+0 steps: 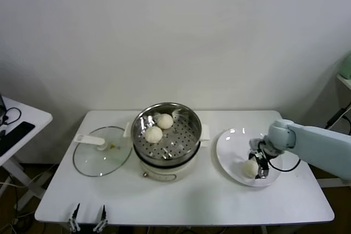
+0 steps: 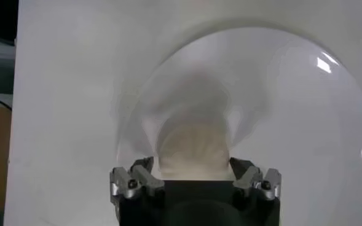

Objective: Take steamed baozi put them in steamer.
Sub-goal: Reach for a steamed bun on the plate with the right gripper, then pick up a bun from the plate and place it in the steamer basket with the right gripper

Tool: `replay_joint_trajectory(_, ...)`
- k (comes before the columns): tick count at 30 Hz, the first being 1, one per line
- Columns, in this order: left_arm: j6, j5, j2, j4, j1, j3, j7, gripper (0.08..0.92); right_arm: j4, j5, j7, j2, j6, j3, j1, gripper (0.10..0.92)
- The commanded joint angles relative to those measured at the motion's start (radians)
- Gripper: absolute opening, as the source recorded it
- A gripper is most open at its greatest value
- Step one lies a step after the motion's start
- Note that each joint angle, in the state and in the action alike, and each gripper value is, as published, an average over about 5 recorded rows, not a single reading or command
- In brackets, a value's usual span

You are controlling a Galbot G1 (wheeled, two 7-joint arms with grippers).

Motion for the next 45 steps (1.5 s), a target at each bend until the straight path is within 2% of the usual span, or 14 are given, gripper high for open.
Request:
replay_joint_trajectory(1, -0.002, 0.001, 0.001, 0.000, -0.001, 0.001, 0.000, 0.823, 0.002, -0.015, 0.007, -0.003, 0.001, 0.034, -0.032, 0.762)
replay_joint_trajectory(5, -0.003, 0.002, 0.001, 0.000, -0.001, 0.001, 0.000, 0.823, 0.021, -0.020, 0.002, -0.014, 0.010, 0.016, 0.011, 0.710)
replay_joint_trajectory(12, -0.003, 0.006, 0.001, -0.002, 0.001, 0.001, -0.001, 0.823, 0.135, 0.022, -0.052, -0.036, 0.093, -0.176, 0.335, 0.704)
replay_joint_trajectory(17, -0.003, 0.010, -0.001, -0.001, 0.001, 0.002, -0.001, 0.823, 0.172, 0.077, -0.120, 0.017, 0.205, -0.334, 0.619, 0.706)
replay_joint_trajectory(22, -0.005, 0.016, -0.002, 0.003, 0.000, 0.005, -0.002, 0.823, 0.172, 0.121, -0.165, 0.104, 0.311, -0.331, 0.764, 0.712)
replay_joint_trajectory(27, -0.007, 0.016, -0.004, 0.009, -0.006, 0.008, -0.005, 0.823, 0.239, 0.145, -0.181, 0.190, 0.386, -0.215, 0.778, 0.712)
replay_joint_trajectory(32, -0.007, 0.017, -0.005, 0.017, -0.013, 0.011, -0.007, 0.823, 0.311, -0.020, -0.145, 0.284, 0.444, -0.102, 0.723, 0.706)
replay_joint_trajectory(35, -0.007, 0.017, -0.005, 0.018, -0.014, 0.010, -0.008, 0.823, 0.310, -0.102, -0.128, 0.351, 0.481, -0.060, 0.678, 0.708)
replay_joint_trajectory(45, -0.004, 0.009, -0.003, 0.010, -0.012, 0.005, -0.008, 0.823, 0.227, -0.150, -0.108, 0.557, 0.490, -0.050, 0.531, 0.712)
